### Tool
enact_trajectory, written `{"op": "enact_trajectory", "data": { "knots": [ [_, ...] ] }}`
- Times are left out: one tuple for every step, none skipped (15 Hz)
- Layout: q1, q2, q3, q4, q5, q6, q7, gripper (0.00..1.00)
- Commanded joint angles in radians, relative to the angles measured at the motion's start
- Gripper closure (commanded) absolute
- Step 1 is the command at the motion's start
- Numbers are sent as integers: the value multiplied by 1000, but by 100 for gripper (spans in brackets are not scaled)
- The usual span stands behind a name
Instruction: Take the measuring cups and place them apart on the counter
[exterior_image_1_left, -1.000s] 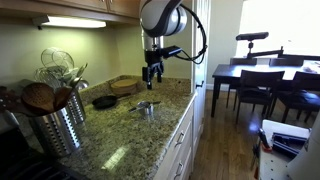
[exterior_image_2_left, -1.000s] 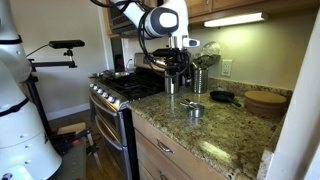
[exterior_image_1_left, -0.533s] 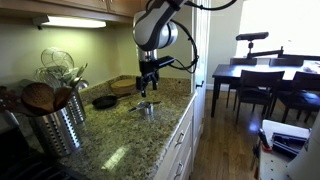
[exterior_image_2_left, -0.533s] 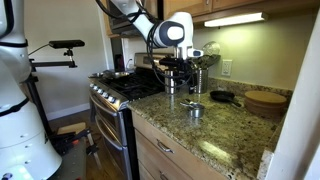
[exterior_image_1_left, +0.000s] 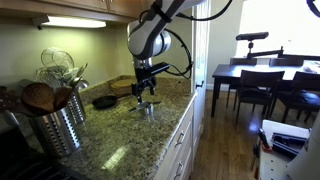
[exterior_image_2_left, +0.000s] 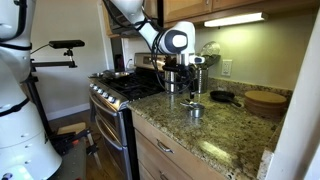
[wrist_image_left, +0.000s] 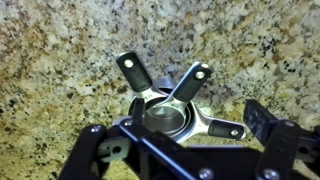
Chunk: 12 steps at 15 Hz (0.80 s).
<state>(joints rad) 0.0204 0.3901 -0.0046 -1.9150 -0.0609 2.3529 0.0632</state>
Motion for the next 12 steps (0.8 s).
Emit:
{"op": "enact_trajectory", "data": {
  "knots": [
    [23,39,-21,44,-24,-49,56,0],
    [24,48,-22,47,-25,-54,61,0],
    [24,57,-22,50,-23,-60,65,0],
    [24,66,-22,55,-21,-66,66,0],
    [24,74,-23,56,-21,-68,68,0],
    [24,81,-23,61,-20,-73,69,0],
    [24,90,-23,65,-19,-76,70,0],
    [24,94,-24,67,-20,-79,72,0],
    [25,100,-24,72,-20,-84,72,0],
    [25,106,-23,77,-19,-90,71,0],
    [26,110,-23,81,-20,-95,72,0],
    [26,113,-23,86,-20,-100,71,0]
  ]
}}
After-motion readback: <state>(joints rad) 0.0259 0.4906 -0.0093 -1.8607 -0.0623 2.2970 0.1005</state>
